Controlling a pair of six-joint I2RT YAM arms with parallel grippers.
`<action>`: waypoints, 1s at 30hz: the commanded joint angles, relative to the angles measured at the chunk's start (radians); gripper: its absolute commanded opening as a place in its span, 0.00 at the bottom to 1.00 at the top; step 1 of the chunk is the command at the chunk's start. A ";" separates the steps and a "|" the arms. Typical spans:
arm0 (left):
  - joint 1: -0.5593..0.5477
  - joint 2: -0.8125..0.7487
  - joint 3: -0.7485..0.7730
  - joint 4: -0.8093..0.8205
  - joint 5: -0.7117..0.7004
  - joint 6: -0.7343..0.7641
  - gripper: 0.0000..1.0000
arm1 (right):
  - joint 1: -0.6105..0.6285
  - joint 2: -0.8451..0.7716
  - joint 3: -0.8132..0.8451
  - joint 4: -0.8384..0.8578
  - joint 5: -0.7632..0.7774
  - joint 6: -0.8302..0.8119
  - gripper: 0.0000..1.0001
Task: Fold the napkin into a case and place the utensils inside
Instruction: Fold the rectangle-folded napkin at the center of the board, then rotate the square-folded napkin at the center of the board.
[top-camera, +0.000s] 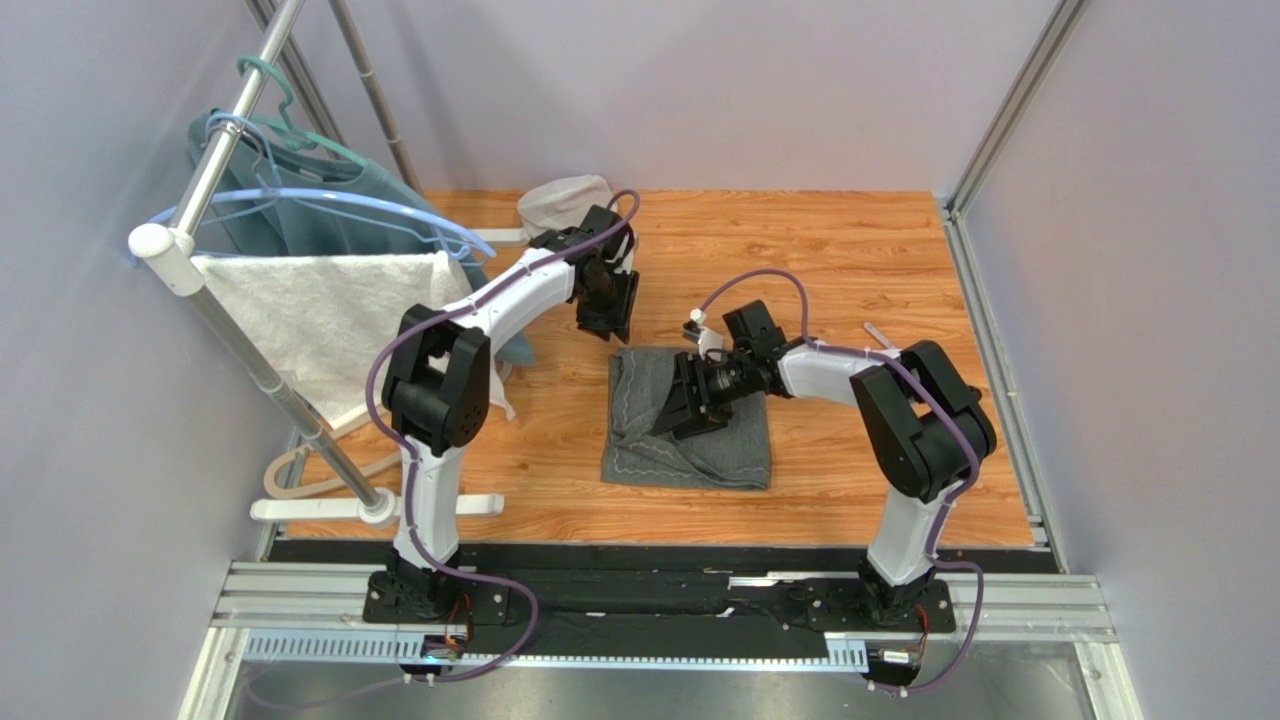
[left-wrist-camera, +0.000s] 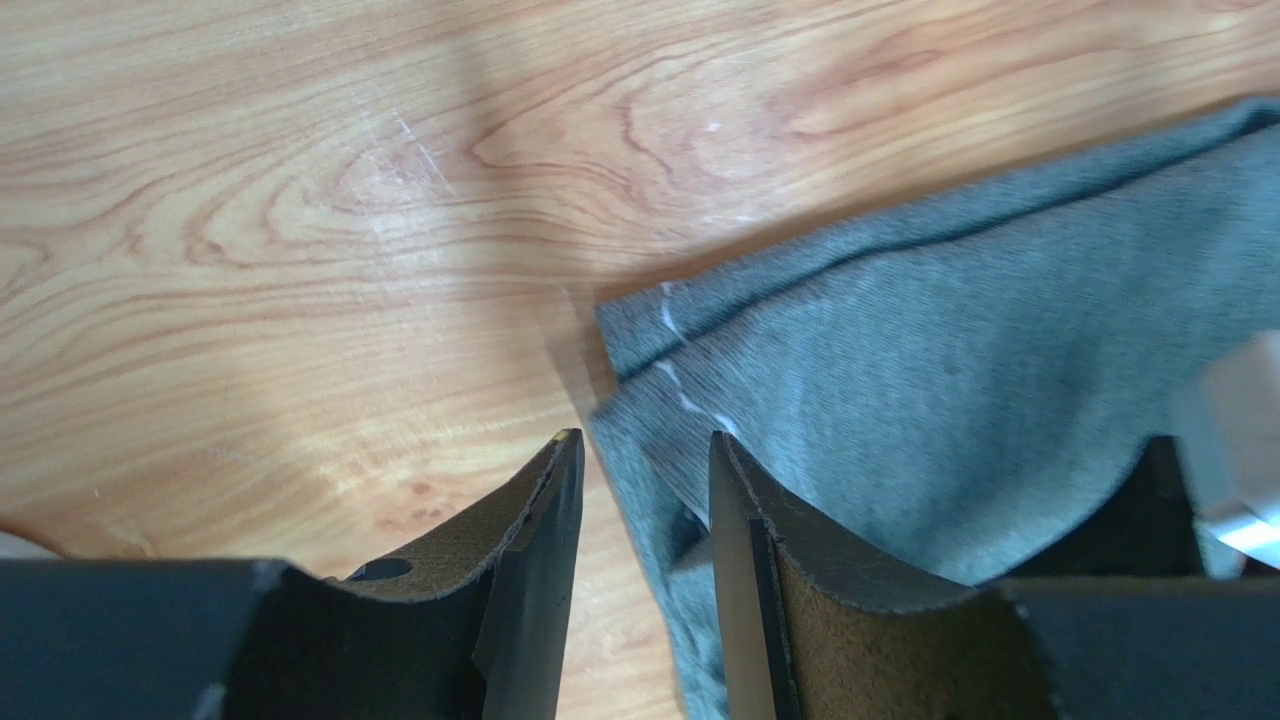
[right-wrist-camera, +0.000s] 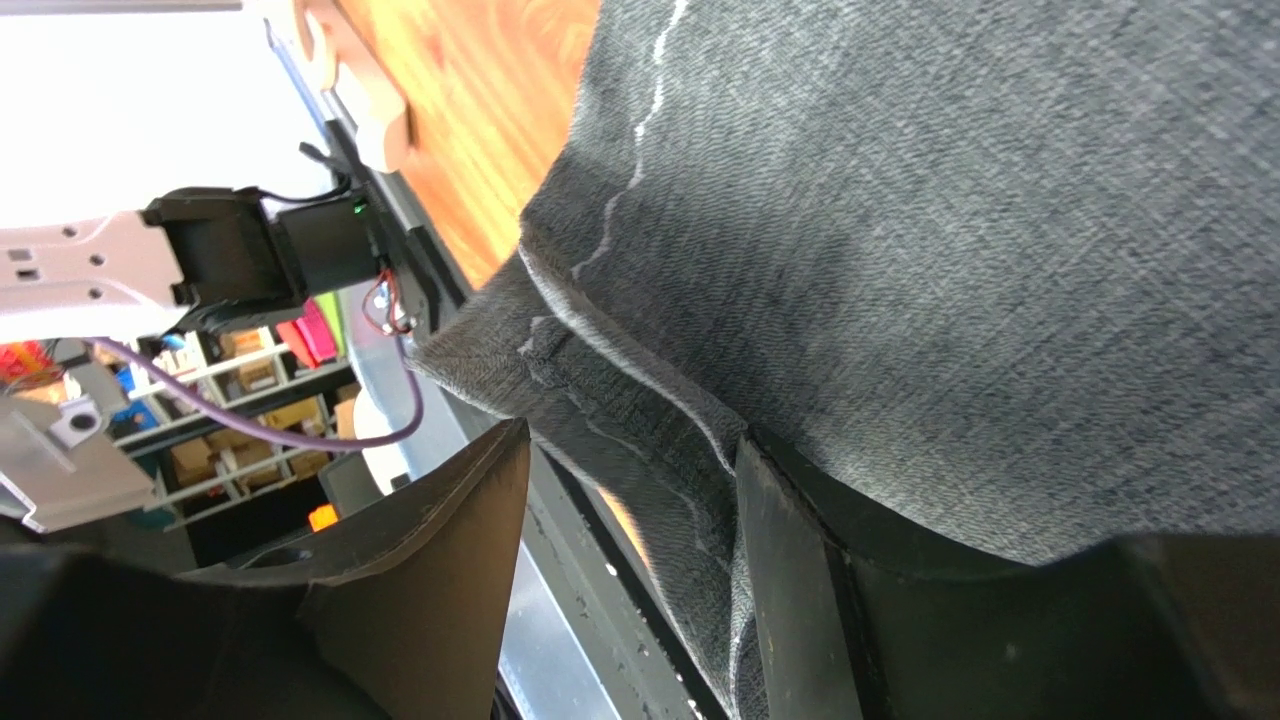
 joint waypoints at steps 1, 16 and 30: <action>-0.005 -0.098 -0.015 -0.003 0.005 -0.040 0.45 | 0.017 -0.030 0.015 0.018 -0.074 -0.027 0.57; -0.002 -0.161 -0.016 -0.012 0.174 -0.028 0.36 | 0.116 -0.175 -0.058 -0.032 0.074 0.086 0.56; -0.186 0.117 0.072 -0.050 0.010 -0.060 0.15 | -0.025 -0.366 -0.331 -0.160 0.702 0.205 0.27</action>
